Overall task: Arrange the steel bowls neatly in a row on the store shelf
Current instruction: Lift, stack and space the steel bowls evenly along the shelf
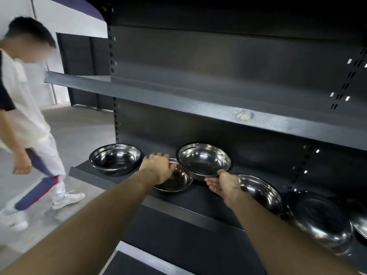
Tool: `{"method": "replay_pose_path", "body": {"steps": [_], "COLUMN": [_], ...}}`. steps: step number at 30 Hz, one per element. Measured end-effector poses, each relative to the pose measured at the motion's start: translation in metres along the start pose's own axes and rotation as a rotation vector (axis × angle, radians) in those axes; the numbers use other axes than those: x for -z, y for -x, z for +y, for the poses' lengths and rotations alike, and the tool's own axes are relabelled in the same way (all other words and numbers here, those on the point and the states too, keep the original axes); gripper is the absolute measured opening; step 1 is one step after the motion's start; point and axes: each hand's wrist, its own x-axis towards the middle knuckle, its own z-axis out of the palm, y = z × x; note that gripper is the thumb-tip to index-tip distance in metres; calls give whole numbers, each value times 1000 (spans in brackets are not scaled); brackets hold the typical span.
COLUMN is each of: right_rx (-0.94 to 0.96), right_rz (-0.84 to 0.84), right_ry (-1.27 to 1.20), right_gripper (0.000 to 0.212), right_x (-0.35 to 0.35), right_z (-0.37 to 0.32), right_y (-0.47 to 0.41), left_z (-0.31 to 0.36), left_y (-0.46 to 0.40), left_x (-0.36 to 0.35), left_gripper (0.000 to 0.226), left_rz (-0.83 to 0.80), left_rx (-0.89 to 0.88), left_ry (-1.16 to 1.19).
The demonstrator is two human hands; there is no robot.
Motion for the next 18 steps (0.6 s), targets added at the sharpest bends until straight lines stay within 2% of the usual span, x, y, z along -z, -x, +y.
{"method": "replay_pose_path", "body": {"steps": [11,18], "right_rx": [-73,-99], "right_rz": [-116,-135], "right_ry": [42,40], "right_gripper": [27,27], "right_x": [-70,-94], "right_z": [24,39], "right_y": [9,13], "left_z": [-73,-94], "left_y": [30,38], "left_x": [14,11], "left_gripper": [55,55], "left_rz": [-3,-19], "left_rx": [157,195], "left_ry": [7,-15]}}
